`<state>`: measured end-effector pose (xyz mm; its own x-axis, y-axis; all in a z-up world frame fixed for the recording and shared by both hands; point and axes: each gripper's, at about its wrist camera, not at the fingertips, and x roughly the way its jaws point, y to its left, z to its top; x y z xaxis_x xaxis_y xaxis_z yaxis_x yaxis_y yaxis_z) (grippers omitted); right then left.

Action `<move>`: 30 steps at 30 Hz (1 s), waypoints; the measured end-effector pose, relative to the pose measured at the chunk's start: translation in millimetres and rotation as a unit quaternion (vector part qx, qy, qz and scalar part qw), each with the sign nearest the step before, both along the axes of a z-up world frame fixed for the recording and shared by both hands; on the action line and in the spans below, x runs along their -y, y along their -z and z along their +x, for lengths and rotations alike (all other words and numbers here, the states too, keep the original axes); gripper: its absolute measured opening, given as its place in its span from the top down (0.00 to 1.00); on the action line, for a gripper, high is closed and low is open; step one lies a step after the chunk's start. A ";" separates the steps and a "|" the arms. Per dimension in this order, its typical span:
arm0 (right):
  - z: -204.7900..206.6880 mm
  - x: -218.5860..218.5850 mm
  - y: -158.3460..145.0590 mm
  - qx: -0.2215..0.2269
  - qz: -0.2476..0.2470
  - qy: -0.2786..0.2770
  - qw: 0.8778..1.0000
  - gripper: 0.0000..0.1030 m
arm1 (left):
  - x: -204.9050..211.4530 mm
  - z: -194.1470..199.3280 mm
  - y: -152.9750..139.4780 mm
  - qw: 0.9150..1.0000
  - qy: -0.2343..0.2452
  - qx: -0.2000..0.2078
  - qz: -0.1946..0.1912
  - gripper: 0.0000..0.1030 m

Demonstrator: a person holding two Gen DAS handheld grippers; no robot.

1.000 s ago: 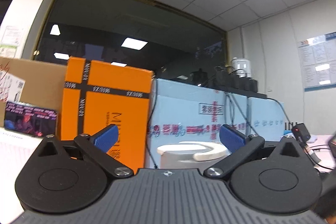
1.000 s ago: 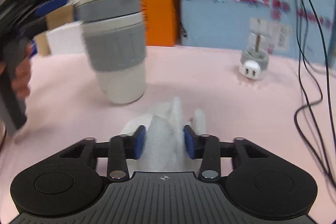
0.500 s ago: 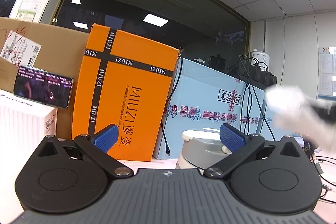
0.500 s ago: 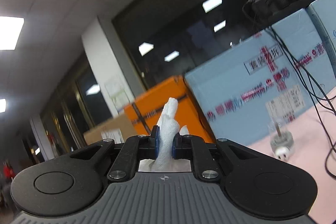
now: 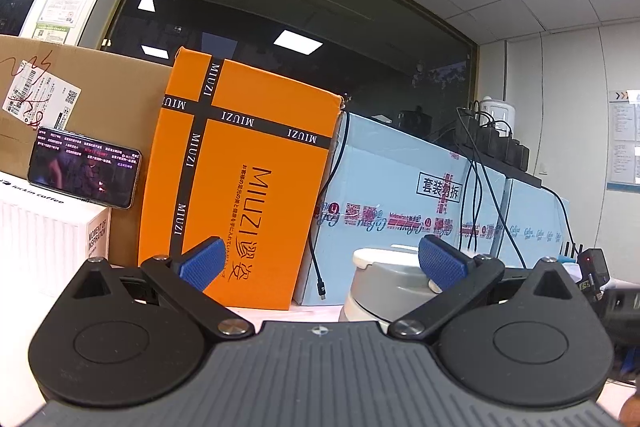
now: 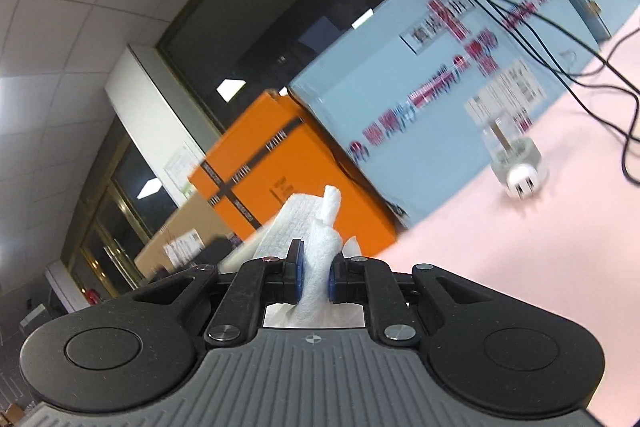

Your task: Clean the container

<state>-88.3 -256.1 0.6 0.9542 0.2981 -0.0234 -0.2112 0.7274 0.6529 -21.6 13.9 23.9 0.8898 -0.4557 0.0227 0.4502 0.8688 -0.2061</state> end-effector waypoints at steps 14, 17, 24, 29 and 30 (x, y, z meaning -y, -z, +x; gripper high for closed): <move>15.1 -9.8 25.0 -0.098 -0.007 -0.031 0.995 0.89 | 0.9 1.4 0.3 1.000 0.000 0.000 0.000 0.00; 11.5 -2.9 19.5 -0.090 0.007 -0.025 0.996 0.89 | 0.7 1.6 0.7 1.000 0.000 0.000 -0.001 0.00; -15.7 15.5 -33.4 0.037 0.053 -0.001 0.998 0.89 | 1.0 0.2 1.1 1.000 0.000 0.001 0.000 0.00; -4.8 3.7 -35.7 0.044 0.060 -0.016 0.997 0.89 | 0.8 0.3 1.2 1.000 0.000 0.000 -0.002 0.00; -0.1 1.6 -33.2 0.037 0.062 -0.022 0.997 0.89 | 0.8 0.1 1.2 1.000 0.000 0.000 -0.002 0.00</move>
<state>-88.4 -257.7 33.8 0.9382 0.3353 0.0858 -0.2912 0.6307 0.7194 -21.5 13.1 22.7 0.8894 -0.4564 0.0244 0.4509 0.8676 -0.2098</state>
